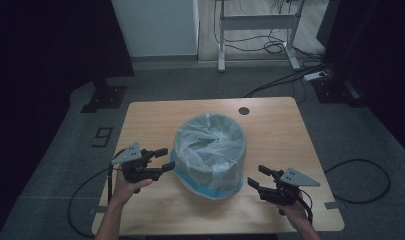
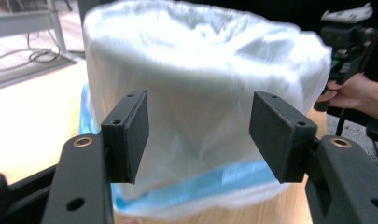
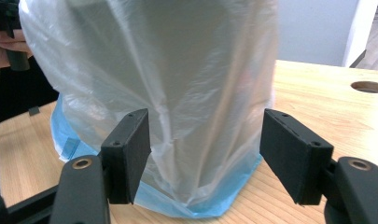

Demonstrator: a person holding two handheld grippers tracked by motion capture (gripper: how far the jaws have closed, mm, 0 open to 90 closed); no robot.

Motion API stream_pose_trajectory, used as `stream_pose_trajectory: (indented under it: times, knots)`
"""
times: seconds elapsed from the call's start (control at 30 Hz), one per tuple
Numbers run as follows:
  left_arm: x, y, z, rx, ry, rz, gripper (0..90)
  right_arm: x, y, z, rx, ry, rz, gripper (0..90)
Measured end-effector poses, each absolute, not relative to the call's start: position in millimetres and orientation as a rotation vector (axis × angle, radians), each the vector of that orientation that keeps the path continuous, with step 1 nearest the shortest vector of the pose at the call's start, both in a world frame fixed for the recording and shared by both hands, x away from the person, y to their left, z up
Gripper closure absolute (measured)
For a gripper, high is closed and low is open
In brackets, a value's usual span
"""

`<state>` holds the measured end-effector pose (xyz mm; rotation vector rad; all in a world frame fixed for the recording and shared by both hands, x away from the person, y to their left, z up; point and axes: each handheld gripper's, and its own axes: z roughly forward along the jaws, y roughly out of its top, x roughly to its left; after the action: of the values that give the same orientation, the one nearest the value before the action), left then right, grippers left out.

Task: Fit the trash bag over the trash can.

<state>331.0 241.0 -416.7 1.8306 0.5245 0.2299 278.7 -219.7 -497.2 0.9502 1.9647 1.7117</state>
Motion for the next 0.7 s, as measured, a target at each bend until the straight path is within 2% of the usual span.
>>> stream_pose_trajectory:
  times: [0.27, 0.7]
  knots:
    - [350, 232, -391, 1.821, 0.434, 0.207, 37.0, 285, -239, -505, 1.005, 1.92, 1.754, 31.4]
    - [378, 216, -377, 1.785, 0.405, 0.101, 35.8, 285, -238, -510, 0.966, 1.934, 1.751, 28.4]
